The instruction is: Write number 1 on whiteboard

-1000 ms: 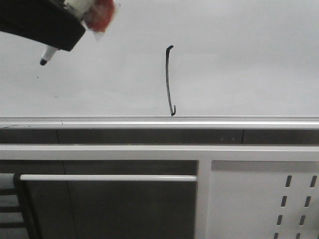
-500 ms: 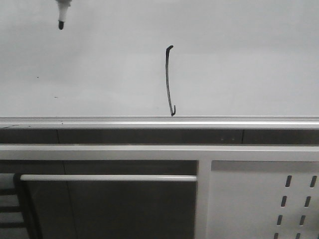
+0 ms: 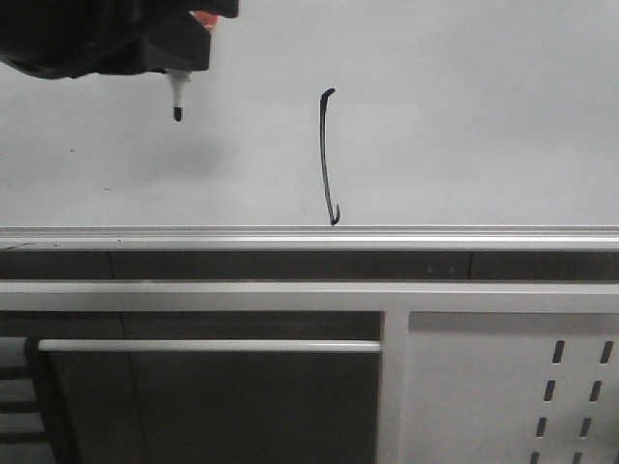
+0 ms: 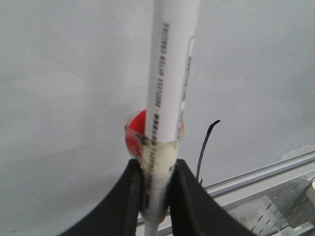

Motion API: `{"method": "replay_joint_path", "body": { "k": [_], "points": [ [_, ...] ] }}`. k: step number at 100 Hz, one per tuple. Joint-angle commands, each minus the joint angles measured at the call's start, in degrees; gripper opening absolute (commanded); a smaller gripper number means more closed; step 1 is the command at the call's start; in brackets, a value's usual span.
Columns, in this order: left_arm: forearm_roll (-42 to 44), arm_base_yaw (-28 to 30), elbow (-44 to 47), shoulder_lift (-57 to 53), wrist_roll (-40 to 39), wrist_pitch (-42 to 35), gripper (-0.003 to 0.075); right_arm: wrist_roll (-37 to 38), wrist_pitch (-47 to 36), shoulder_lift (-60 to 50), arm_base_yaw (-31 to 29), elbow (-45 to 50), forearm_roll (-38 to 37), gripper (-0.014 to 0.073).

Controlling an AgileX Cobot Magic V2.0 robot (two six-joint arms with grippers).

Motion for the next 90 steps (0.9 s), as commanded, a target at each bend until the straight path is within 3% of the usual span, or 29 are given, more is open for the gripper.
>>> {"method": "replay_joint_path", "body": {
  "k": [1,33,60,90],
  "points": [
    [9.1,-0.9,-1.5,1.5,-10.7,-3.9,-0.0018,0.1,-3.8,-0.3,-0.5,-1.3,0.7,-0.0067],
    [28.0,-0.5,-1.5,7.4,-25.4,-6.1,-0.0017,0.1,-3.1,-0.3,-0.5,-1.3,-0.2,-0.0067],
    [29.4,3.5,-1.4,10.2,-32.0,-8.1,-0.0017,0.1,-2.9,-0.3,-0.5,-1.3,-0.7,-0.0069],
    [32.7,7.3,-1.4,11.3,-33.4,-8.0,-0.0017,0.1,-2.9,-0.3,-0.5,-1.3,-0.8,-0.0070]
  ]
}}
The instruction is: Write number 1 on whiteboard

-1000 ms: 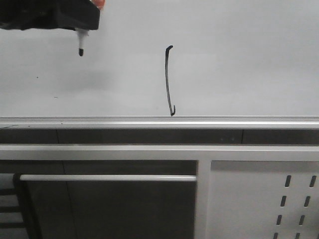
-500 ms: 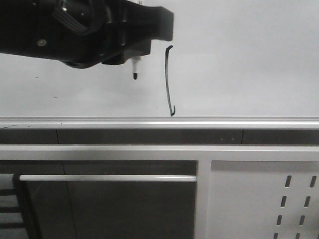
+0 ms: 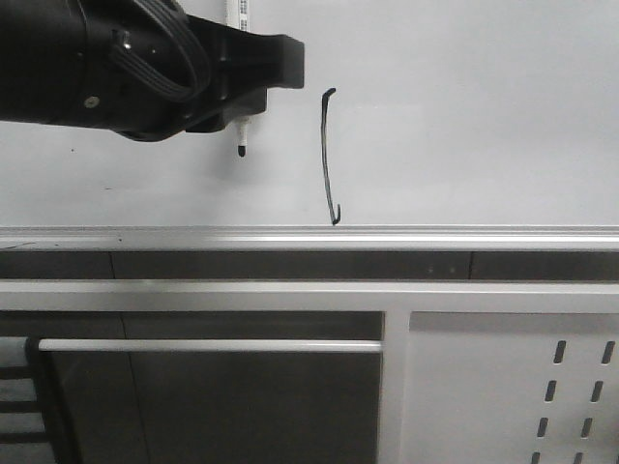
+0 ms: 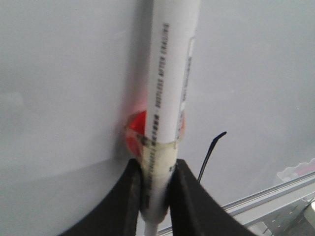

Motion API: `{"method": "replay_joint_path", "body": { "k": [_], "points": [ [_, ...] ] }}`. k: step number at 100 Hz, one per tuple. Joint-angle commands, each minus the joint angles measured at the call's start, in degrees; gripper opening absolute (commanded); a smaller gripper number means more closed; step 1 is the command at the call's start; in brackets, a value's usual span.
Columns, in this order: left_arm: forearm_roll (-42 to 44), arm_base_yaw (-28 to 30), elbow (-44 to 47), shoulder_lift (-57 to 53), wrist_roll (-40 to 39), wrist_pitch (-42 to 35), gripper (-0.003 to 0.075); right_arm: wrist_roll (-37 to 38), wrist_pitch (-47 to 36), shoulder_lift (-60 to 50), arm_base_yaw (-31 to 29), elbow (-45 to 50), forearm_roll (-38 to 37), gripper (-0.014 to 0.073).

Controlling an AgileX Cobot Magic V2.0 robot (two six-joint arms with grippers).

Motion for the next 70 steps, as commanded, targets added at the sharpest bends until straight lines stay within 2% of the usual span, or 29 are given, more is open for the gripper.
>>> {"method": "replay_joint_path", "body": {
  "k": [1,18,40,70],
  "points": [
    [1.1,1.0,-1.4,-0.7,-0.9,-4.2,-0.0017,0.0,-3.3,0.1,-0.5,-1.3,0.8,-0.0070],
    [1.1,1.0,-1.4,1.4,-1.1,-5.0,-0.0017,0.0,-3.3,0.1,-0.5,-1.3,0.8,-0.0070],
    [1.1,1.0,-1.4,2.7,-5.3,-9.1,-0.0017,0.1,-3.5,0.1,-0.5,-1.3,0.8,-0.0070],
    [1.1,2.0,-1.4,2.6,-5.3,-8.4,-0.0017,0.4,-3.5,0.1,-0.5,-1.3,0.8,-0.0070]
  ]
}}
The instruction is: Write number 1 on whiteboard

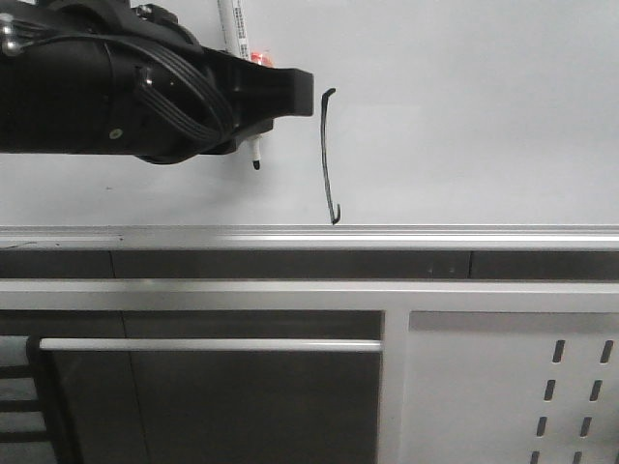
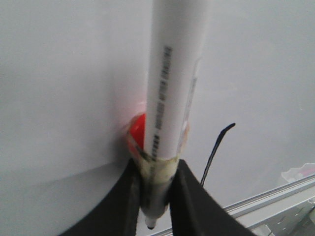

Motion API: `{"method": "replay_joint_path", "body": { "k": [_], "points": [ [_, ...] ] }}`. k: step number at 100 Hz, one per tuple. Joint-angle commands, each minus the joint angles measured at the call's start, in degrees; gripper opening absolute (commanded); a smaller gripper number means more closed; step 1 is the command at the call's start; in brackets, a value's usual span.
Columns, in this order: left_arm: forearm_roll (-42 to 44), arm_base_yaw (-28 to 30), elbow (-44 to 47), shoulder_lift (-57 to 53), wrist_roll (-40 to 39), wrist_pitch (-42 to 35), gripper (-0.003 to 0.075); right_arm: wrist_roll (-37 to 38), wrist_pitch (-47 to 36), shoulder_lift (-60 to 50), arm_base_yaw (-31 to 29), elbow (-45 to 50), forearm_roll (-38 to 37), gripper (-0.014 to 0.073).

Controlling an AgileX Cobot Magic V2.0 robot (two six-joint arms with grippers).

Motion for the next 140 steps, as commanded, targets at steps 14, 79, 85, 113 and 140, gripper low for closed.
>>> {"method": "replay_joint_path", "body": {
  "k": [14,79,85,113,140],
  "points": [
    [-1.5,1.3,-1.4,-2.1,-1.1,-2.7,-0.0018,0.8,-3.6,0.1,-0.5,-1.3,1.0,-0.0070],
    [-2.6,1.3,-1.4,-4.6,-1.1,-0.8,0.0097,2.4,-3.3,0.1,-0.5,-1.3,1.0,-0.0070],
    [-3.0,1.5,-1.4,-4.6,-1.1,-0.8,0.0097,2.8,-3.3,0.1,-0.5,-1.3,1.0,-0.0070],
    [-3.0,3.7,-1.4,-4.6,-1.1,0.3,0.0087,2.8,-3.2,0.1,-0.5,-1.3,1.0,-0.0070],
    [-3.0,3.7,-1.6,-4.6,-1.1,1.5,-0.0018,2.8,-3.2,0.1,-0.5,-1.3,1.0,-0.0070]
  ]
}}
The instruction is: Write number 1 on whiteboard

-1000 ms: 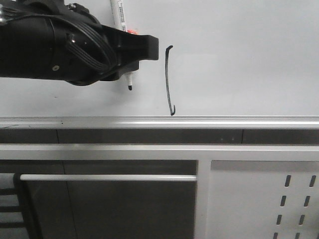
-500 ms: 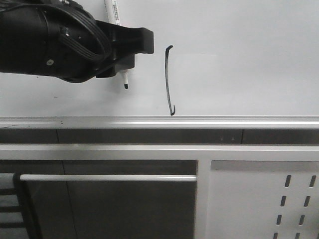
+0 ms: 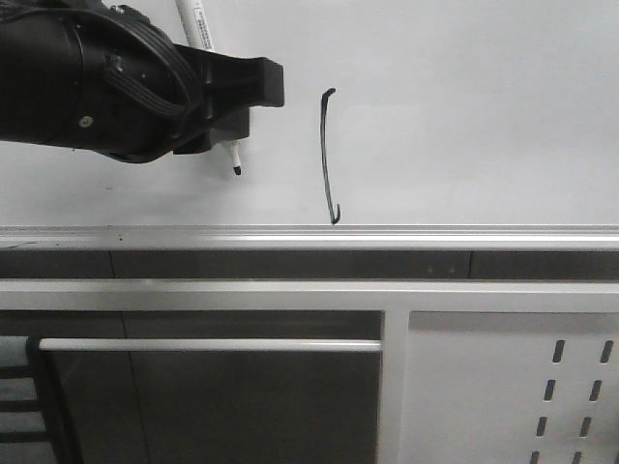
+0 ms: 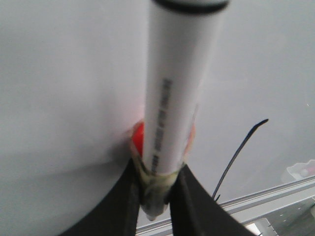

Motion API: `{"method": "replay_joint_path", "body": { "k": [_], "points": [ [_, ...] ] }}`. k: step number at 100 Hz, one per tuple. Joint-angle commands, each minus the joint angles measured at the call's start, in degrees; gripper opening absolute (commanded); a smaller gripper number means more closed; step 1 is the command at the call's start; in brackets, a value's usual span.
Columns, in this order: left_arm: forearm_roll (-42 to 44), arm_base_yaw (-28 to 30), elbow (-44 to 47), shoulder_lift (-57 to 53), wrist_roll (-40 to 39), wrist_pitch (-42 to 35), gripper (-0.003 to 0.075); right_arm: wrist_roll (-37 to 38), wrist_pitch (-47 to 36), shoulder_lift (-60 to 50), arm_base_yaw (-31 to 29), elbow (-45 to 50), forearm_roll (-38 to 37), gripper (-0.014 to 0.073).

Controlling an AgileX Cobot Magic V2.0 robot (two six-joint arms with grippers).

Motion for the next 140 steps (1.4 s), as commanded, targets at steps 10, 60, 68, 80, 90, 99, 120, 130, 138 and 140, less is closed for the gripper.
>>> {"method": "replay_joint_path", "body": {
  "k": [10,60,68,80,90,99,120,130,138,140],
  "points": [
    [-0.8,0.9,-1.8,-2.2,-0.7,-2.6,-0.0018,0.0,-3.3,0.1,-0.5,-1.3,1.0,-0.0070],
    [-0.1,1.0,-2.1,-2.2,-0.2,1.6,-0.0018,0.1,-3.3,0.1,-0.5,-1.3,1.3,-0.0070],
    [1.6,1.9,-2.7,-2.2,-0.2,2.1,-0.0018,0.1,-3.3,0.1,-0.5,-1.3,1.5,-0.0070],
    [2.7,3.6,-4.9,-2.1,-0.2,5.3,-0.0018,0.1,-3.3,0.1,-0.5,-1.3,1.6,-0.0070],
    [4.5,5.0,-6.4,-2.1,-0.2,8.6,-0.0018,0.1,-3.3,0.1,-0.5,-1.3,1.8,-0.0070],
    [4.6,5.4,-6.5,-2.1,-0.2,9.1,-0.0018,0.1,-3.3,0.1,-0.5,-1.3,1.8,-0.0070],
    [4.6,5.4,-6.5,-2.1,-0.2,9.4,-0.0018,0.1,-3.3,0.1,-0.5,-1.3,1.9,-0.0070],
    [4.6,5.4,-6.5,-2.1,-0.2,9.4,-0.0015,0.1,-3.3,0.1,-0.5,-1.3,1.9,-0.0070],
    [4.6,5.4,-6.5,-2.1,-0.2,9.4,0.0013,0.1,-3.3,0.1,-0.5,-1.3,1.9,-0.0070],
    [4.6,5.4,-6.5,-2.1,-0.2,9.4,0.0029,0.1,-3.3,0.1,-0.5,-1.3,1.9,-0.0070]
  ]
}}
